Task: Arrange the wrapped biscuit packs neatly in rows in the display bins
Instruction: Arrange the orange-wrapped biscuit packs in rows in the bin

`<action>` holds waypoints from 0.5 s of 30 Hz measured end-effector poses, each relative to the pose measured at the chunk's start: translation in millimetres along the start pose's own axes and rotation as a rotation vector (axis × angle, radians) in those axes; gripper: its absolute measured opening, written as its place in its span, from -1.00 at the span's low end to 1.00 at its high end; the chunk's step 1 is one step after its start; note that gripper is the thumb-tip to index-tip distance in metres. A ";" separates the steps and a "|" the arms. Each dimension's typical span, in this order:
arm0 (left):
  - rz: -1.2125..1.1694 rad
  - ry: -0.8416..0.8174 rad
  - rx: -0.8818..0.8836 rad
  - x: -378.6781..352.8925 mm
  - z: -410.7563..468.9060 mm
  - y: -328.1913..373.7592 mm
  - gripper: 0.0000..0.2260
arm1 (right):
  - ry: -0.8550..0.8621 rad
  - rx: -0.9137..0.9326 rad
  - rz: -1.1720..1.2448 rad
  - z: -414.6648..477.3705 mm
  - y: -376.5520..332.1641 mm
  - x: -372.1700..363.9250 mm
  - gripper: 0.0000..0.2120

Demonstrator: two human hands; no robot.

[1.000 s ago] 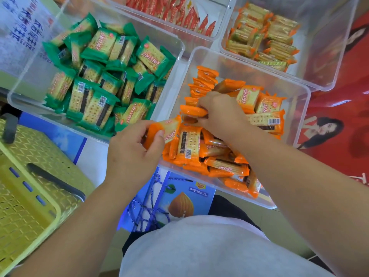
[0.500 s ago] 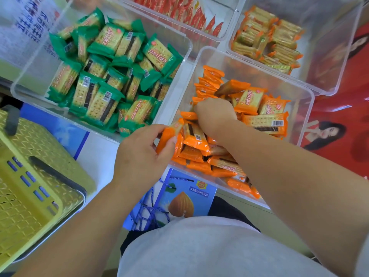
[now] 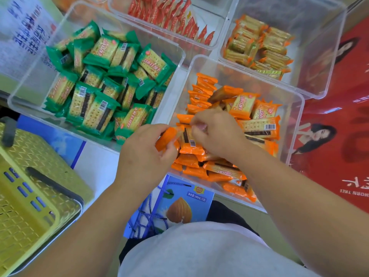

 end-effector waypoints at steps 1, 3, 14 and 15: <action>0.001 0.005 -0.006 0.7 2.1 1.8 -0.86 | -0.058 0.026 0.064 -3.3 -0.6 -1.6 -0.77; -0.004 0.023 -0.016 2.6 6.8 5.3 -0.87 | -0.282 0.087 0.031 -8.8 -1.3 -6.6 -0.59; -0.218 0.045 0.007 4.2 13.8 16.6 -0.85 | -0.124 0.008 -0.013 -13.5 12.1 9.8 -0.76; -0.248 0.059 0.020 4.2 13.6 17.8 -0.83 | -0.091 -0.008 0.036 -17.2 12.3 19.2 -0.75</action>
Point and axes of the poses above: each hand's wrist, its own z-axis towards the middle knuckle, its own x-axis out of the back of the hand, y = z × x, the point moved 1 cm from there along z, towards the middle knuckle, and after that the axes turned 11 degrees about x, right-handed, at the moved point
